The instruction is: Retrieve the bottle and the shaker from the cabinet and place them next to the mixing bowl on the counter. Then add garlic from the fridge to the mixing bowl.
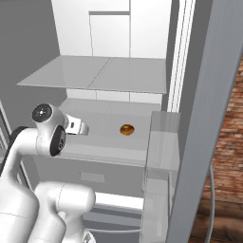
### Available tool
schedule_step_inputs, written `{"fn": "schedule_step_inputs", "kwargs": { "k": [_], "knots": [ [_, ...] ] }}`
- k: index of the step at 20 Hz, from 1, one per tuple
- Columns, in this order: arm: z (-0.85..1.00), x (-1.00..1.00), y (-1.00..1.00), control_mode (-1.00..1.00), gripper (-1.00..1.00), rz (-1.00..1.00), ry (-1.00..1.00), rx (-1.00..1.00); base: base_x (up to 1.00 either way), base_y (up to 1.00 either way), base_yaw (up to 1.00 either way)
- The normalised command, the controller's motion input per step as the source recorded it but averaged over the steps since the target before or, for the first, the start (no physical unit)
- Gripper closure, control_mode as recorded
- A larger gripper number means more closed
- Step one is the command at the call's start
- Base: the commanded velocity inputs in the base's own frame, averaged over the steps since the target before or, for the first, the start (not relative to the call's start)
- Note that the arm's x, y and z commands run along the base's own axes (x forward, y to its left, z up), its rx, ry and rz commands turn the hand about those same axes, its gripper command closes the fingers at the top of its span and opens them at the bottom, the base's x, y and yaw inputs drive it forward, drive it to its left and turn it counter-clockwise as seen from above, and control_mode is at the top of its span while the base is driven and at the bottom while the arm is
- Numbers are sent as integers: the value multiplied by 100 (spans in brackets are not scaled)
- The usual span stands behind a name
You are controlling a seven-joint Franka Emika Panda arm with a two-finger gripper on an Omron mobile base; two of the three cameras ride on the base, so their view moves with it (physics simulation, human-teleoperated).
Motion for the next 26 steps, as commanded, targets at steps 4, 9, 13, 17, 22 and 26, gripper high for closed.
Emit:
{"fn": "schedule_step_inputs", "kwargs": {
  "k": [4,9,13,17,22,26],
  "knots": [
    [76,-52,-1,-100,100,-2,12,0,0,0,0],
    [83,-44,-2,-100,100,-1,18,0,0,0,0],
    [75,-26,0,-100,100,0,21,0,0,0,0],
    [48,-14,-3,-100,100,-2,18,0,0,0,0],
    [15,-33,-17,-100,100,0,8,0,0,0,0],
    [0,-35,-36,-100,100,0,0,0,0,0,0]
  ]
}}
